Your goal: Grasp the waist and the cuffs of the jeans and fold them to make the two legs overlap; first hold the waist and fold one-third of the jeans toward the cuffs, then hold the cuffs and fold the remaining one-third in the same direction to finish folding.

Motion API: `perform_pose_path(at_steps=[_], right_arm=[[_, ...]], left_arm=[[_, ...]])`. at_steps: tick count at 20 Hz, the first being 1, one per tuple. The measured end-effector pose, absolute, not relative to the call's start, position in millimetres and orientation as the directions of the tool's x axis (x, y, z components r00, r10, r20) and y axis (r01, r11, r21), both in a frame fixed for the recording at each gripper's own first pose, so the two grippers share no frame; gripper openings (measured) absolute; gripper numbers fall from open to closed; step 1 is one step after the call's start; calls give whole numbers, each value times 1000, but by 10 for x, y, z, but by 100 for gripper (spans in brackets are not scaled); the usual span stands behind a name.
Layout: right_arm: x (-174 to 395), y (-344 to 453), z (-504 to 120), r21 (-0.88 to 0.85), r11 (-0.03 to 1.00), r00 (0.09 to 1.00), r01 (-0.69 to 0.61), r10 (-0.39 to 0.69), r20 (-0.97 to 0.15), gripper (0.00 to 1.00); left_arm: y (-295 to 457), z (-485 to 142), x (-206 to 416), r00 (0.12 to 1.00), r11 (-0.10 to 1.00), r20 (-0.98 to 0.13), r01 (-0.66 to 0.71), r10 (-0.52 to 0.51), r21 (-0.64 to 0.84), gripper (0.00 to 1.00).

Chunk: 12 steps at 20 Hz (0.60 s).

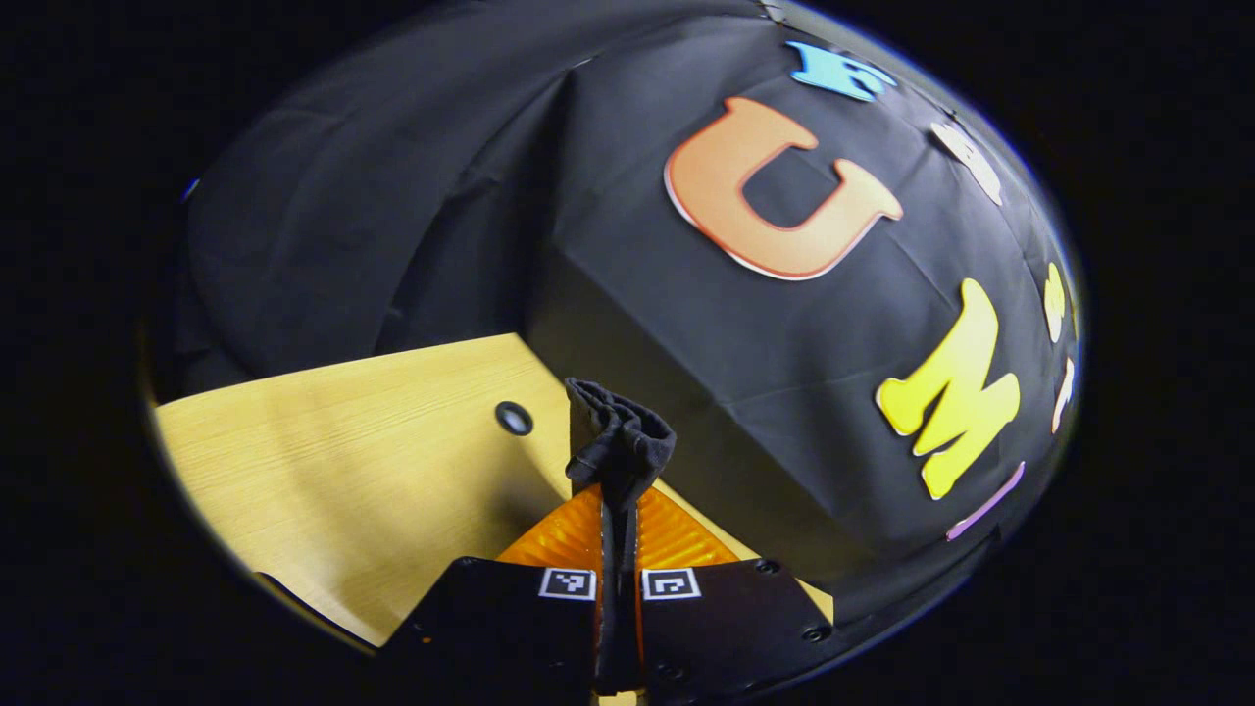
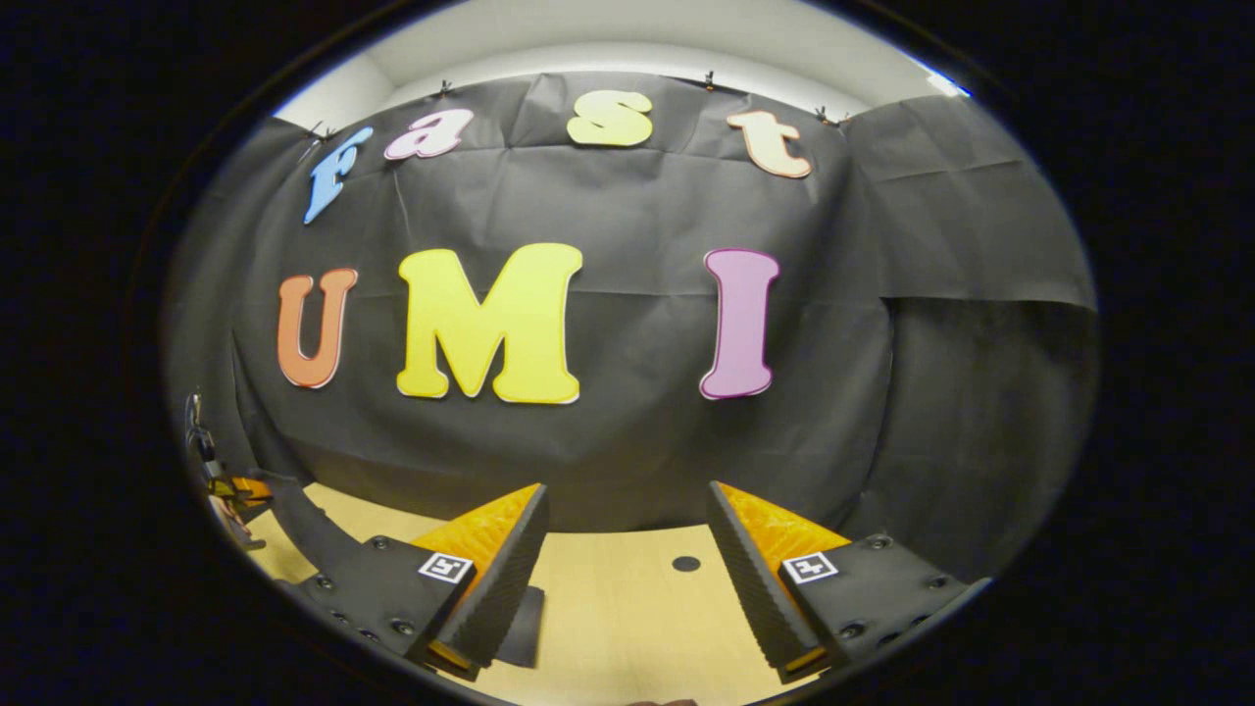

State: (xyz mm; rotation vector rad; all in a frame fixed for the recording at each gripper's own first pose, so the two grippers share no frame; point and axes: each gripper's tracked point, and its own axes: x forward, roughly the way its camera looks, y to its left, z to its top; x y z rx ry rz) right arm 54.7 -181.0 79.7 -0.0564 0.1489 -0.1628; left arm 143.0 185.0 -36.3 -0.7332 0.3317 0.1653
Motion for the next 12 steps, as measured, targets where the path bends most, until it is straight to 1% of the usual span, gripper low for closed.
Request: perform_pose_path(at_steps=[4,7,9,12], right_arm=[[437,-1996,821,-29,981,970,191,-193,-146,99],[322,-2143,803,-8,975,963,222,-221,-155,99],[252,-2213,805,-4,971,960,237,-235,-153,99],[147,-2310,821,-1,965,954,261,-259,-149,98]], left_arm=[[1286,-75,1569,955,844,-294,-128,-36,-520,3],[795,110,1608,962,925,-258,-15,-90,-380,3],[518,192,1603,960,942,-241,58,-144,-331,3],[132,186,1552,945,957,-249,150,-213,-250,3]])
